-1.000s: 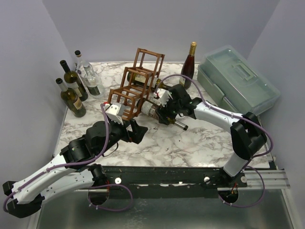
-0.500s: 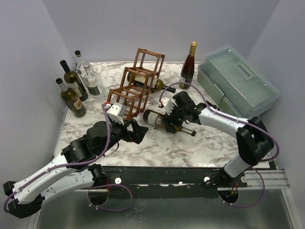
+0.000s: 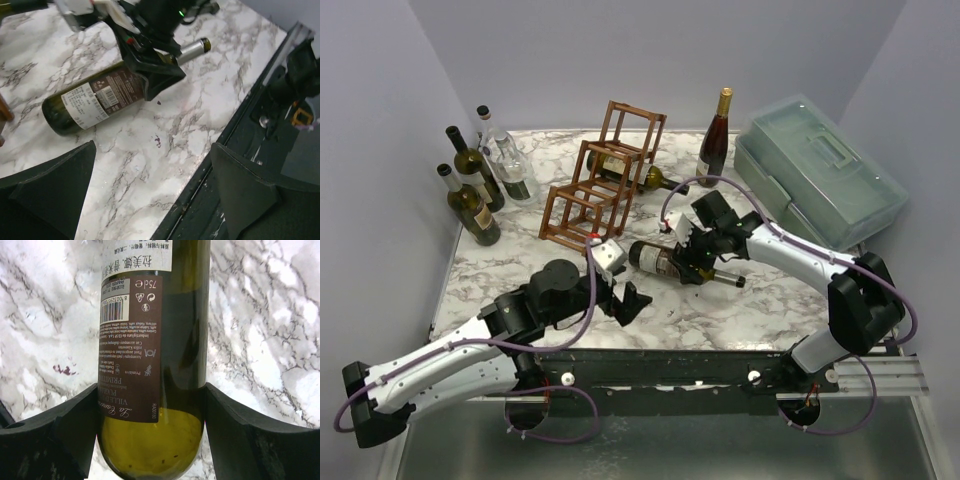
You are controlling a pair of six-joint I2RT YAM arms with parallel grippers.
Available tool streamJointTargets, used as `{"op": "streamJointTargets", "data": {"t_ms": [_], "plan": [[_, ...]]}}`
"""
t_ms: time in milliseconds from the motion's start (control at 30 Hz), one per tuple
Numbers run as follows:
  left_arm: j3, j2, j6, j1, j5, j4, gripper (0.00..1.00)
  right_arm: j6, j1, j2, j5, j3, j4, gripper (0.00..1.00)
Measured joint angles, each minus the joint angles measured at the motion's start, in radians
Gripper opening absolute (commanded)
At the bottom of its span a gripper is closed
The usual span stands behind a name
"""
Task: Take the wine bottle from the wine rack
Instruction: Pick up the wine bottle from the wine rack.
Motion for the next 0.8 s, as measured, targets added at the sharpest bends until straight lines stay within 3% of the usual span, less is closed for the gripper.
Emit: {"op": "streamJointTargets", "data": {"t_ms": [400,800], "plan": [[-0.169,0.143,0.484,-0.251,-0.069,0.299,0.99,-0.014,-0.018,0.000,-0.035,0.117,-0.244,0.33],[-0.217,0.595,0.738,-0.311,-0.333,0.823,0.99,0.047,-0.021,0.000,-0.060,0.181,-0.368,0.33]]}}
